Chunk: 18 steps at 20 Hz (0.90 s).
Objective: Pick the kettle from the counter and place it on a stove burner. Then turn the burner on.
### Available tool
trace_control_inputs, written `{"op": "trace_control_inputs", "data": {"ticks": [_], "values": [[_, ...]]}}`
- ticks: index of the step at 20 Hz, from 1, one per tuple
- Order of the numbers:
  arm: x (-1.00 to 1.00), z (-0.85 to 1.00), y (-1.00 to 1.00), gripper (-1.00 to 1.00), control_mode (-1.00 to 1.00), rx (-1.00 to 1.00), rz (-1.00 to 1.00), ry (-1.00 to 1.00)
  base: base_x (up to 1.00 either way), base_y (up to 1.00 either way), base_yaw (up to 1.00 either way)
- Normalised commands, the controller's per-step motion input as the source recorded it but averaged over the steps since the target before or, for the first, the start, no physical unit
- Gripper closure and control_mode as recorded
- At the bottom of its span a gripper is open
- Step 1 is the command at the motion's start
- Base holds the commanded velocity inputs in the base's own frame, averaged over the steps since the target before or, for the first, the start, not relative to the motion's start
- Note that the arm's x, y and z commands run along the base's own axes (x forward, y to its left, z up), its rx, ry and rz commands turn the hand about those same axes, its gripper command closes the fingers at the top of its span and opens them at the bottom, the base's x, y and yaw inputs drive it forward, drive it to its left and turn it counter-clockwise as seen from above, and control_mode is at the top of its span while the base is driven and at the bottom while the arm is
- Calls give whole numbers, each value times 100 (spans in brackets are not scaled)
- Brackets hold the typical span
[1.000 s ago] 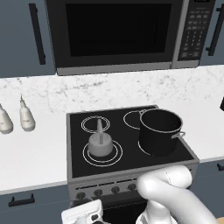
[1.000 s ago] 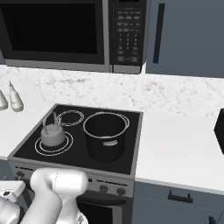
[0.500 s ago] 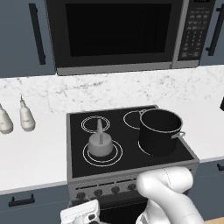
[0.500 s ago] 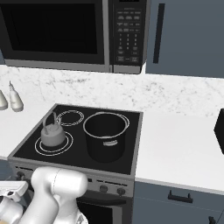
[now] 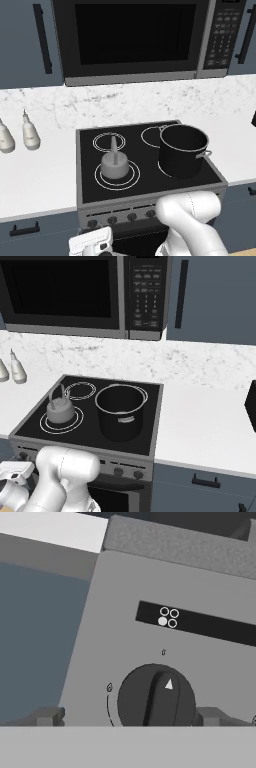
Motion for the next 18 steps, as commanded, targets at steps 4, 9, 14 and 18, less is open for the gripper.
{"op": "trace_control_inputs", "data": {"ticks": [4, 9, 14, 18], "values": [[-1, 1, -11, -100, -100, 2, 0, -8, 0, 0, 0], [0, 7, -9, -100, -100, 2, 0, -2, 0, 0, 0], [0, 6, 0, -100, -100, 0, 0, 0, 0, 0, 0], [0, 5, 0, -100, -100, 0, 0, 0, 0, 0, 0]]}}
